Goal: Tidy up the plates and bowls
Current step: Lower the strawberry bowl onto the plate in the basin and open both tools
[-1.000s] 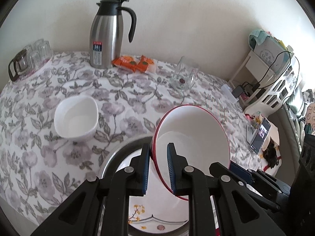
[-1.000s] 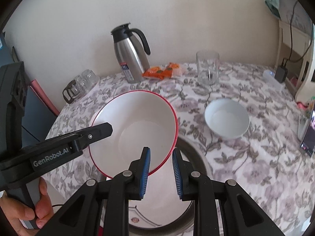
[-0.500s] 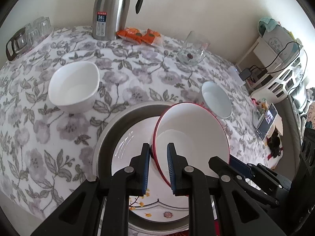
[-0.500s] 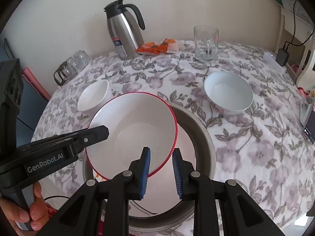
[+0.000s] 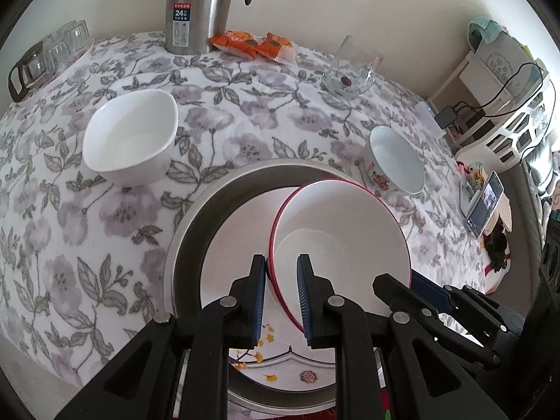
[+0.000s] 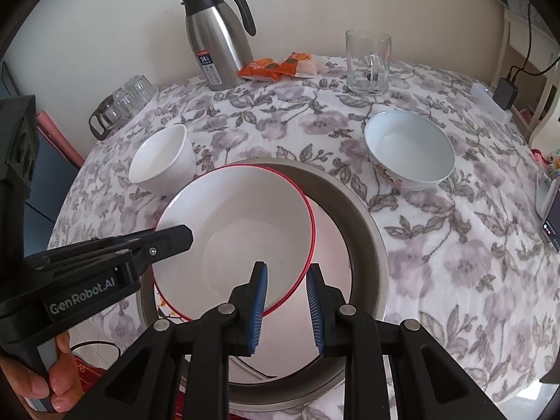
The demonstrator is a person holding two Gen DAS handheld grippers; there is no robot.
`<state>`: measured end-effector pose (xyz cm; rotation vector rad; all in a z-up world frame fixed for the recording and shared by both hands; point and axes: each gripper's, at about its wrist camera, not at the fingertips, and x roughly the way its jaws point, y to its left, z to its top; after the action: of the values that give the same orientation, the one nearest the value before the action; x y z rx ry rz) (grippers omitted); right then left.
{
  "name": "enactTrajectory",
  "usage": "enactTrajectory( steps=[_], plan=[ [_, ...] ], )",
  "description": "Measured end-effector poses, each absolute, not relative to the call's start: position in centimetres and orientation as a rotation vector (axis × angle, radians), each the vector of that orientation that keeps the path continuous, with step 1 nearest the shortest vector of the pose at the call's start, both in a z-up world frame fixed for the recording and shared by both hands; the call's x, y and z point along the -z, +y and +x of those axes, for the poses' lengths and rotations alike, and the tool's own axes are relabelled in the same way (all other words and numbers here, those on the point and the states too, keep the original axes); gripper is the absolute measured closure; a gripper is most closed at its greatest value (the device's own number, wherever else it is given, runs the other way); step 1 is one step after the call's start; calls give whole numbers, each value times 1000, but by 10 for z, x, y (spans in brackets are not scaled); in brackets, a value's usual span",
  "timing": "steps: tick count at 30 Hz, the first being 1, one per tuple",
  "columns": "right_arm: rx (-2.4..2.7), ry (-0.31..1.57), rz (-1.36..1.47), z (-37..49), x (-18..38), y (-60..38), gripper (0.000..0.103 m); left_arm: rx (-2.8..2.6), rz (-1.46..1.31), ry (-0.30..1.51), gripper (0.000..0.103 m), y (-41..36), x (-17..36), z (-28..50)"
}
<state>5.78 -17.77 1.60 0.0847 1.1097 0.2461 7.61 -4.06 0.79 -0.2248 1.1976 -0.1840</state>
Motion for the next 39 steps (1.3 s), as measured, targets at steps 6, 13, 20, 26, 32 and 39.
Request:
enactTrajectory(
  steps=[6,13,20,26,32,39],
  plan=[
    [-248,1124,79,58,-12,-175,78,180,-225,1214,85,-41,-4,77],
    [-249,1131,74,58,-11,-174,78,177,-223,1230,85,-41,-2,77],
    [-251,1134,78,59,-9,-175,78,181,-232,1240,85,-41,1,77],
    [-255,1137,94,60,-8,-176,78,194,-267,1243,84,-37,2,79],
    [-235,1124,102,60,-12,-181,78,184,-280,1229,81,-31,-3,79],
    [-221,1087,120,60,-20,-185,70,161,-336,1199,66,-20,-9,79]
  ],
)
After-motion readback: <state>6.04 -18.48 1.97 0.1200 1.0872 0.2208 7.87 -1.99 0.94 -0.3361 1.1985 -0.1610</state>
